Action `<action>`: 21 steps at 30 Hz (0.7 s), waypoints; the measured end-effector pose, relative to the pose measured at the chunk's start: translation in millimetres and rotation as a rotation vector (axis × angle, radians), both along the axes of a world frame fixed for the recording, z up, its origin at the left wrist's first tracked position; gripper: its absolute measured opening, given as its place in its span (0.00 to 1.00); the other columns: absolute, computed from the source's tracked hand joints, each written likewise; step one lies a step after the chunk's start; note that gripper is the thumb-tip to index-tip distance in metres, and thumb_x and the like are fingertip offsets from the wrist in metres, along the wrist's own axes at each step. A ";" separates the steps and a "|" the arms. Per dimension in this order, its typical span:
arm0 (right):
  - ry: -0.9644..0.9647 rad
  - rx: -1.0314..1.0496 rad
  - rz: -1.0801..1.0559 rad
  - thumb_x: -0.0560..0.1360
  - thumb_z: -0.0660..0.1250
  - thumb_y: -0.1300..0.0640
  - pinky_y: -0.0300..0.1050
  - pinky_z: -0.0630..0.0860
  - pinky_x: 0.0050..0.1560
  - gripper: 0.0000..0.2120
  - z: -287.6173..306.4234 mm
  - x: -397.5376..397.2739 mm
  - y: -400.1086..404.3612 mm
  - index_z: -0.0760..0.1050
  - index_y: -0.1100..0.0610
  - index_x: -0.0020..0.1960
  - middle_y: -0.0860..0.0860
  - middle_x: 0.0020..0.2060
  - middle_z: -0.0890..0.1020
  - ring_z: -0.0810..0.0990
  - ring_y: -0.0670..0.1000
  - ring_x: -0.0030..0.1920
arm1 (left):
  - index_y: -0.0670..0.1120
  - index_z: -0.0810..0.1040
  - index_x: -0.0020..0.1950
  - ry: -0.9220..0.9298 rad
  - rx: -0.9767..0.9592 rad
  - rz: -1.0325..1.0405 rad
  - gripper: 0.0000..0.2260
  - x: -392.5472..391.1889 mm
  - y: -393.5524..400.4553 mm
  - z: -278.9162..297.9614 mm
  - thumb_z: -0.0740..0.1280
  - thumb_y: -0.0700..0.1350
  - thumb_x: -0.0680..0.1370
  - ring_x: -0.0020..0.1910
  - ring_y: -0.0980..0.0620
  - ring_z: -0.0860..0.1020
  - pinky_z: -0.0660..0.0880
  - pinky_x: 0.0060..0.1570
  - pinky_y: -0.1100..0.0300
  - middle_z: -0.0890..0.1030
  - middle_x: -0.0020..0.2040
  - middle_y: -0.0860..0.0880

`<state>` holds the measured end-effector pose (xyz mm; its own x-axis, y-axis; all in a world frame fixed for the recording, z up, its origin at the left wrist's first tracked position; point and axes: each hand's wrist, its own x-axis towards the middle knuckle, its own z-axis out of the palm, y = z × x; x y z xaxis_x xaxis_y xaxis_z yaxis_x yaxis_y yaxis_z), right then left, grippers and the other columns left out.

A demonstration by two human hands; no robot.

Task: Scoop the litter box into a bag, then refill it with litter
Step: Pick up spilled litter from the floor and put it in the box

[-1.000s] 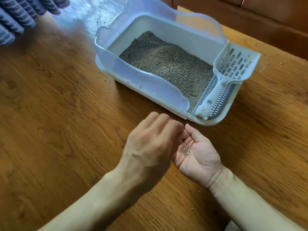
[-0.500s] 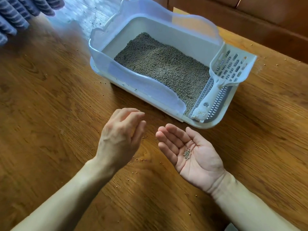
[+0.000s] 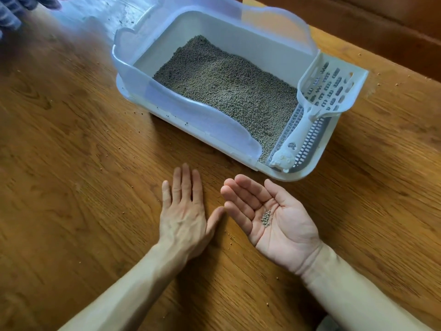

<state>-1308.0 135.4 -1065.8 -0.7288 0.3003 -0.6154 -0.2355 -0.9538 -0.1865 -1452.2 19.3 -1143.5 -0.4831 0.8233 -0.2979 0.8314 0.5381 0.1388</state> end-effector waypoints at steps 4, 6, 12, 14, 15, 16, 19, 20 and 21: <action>-0.001 0.002 0.035 0.79 0.54 0.51 0.54 0.81 0.53 0.24 -0.2 -5.1 -3.4 0.81 0.67 0.53 0.64 0.53 0.82 0.83 0.61 0.54 | 0.47 0.35 0.79 0.013 0.054 -0.206 0.37 -11.9 22.3 -5.1 0.37 0.66 0.77 0.80 0.46 0.33 0.40 0.78 0.40 0.37 0.82 0.44; -0.003 0.010 0.046 0.79 0.54 0.51 0.54 0.81 0.53 0.24 0.8 -7.0 -2.6 0.81 0.68 0.54 0.65 0.54 0.82 0.82 0.61 0.55 | 0.46 0.38 0.80 0.018 0.088 -0.229 0.38 -22.2 25.4 -0.2 0.41 0.66 0.77 0.80 0.46 0.36 0.42 0.79 0.41 0.40 0.82 0.45; -0.005 0.003 -0.012 0.80 0.54 0.50 0.54 0.81 0.53 0.24 -3.3 0.1 3.2 0.80 0.67 0.55 0.64 0.55 0.82 0.82 0.61 0.56 | 0.45 0.41 0.82 -0.005 0.043 -0.211 0.43 -21.2 5.8 5.3 0.30 0.71 0.75 0.80 0.46 0.35 0.39 0.79 0.45 0.38 0.82 0.43; -0.002 0.006 -0.002 0.79 0.56 0.51 0.54 0.80 0.54 0.22 -4.3 0.3 0.6 0.80 0.67 0.56 0.64 0.55 0.82 0.82 0.61 0.57 | 0.45 0.43 0.82 -0.022 0.035 -0.353 0.41 -11.9 -3.0 1.3 0.34 0.70 0.78 0.81 0.46 0.37 0.41 0.78 0.44 0.41 0.82 0.43; 0.003 0.009 0.008 0.78 0.57 0.51 0.54 0.80 0.55 0.22 -4.2 0.0 -0.2 0.80 0.67 0.56 0.64 0.56 0.82 0.82 0.61 0.57 | 0.44 0.45 0.82 -0.021 0.045 -0.433 0.39 -7.4 -5.8 -0.5 0.37 0.69 0.79 0.81 0.46 0.39 0.42 0.78 0.44 0.44 0.82 0.43; 0.006 0.010 0.014 0.78 0.57 0.51 0.54 0.80 0.56 0.22 -4.6 0.2 -0.5 0.80 0.67 0.56 0.64 0.56 0.82 0.81 0.61 0.57 | 0.43 0.48 0.82 -0.019 0.070 -0.498 0.38 -3.4 -7.9 -1.8 0.40 0.68 0.81 0.82 0.45 0.43 0.44 0.78 0.44 0.49 0.82 0.42; -0.007 0.025 0.018 0.79 0.55 0.51 0.54 0.80 0.56 0.23 -4.5 0.5 1.7 0.80 0.67 0.57 0.64 0.56 0.82 0.81 0.61 0.57 | 0.43 0.51 0.82 -0.009 0.158 -0.519 0.36 -1.0 -7.8 -1.6 0.44 0.66 0.82 0.82 0.46 0.47 0.48 0.78 0.44 0.52 0.82 0.42; -0.010 0.026 0.006 0.79 0.55 0.51 0.54 0.80 0.55 0.23 -4.1 0.5 3.2 0.80 0.67 0.56 0.64 0.56 0.82 0.82 0.61 0.57 | 0.44 0.49 0.82 -0.006 0.166 -0.466 0.36 -4.8 -5.5 -0.8 0.44 0.66 0.82 0.82 0.46 0.46 0.47 0.79 0.45 0.50 0.82 0.43; -0.007 0.024 -0.007 0.80 0.54 0.51 0.54 0.81 0.54 0.23 -3.7 0.7 4.3 0.80 0.67 0.55 0.64 0.55 0.82 0.82 0.60 0.56 | 0.44 0.49 0.82 -0.005 0.164 -0.403 0.36 -9.9 -2.9 0.5 0.44 0.67 0.82 0.82 0.47 0.45 0.47 0.80 0.46 0.48 0.82 0.44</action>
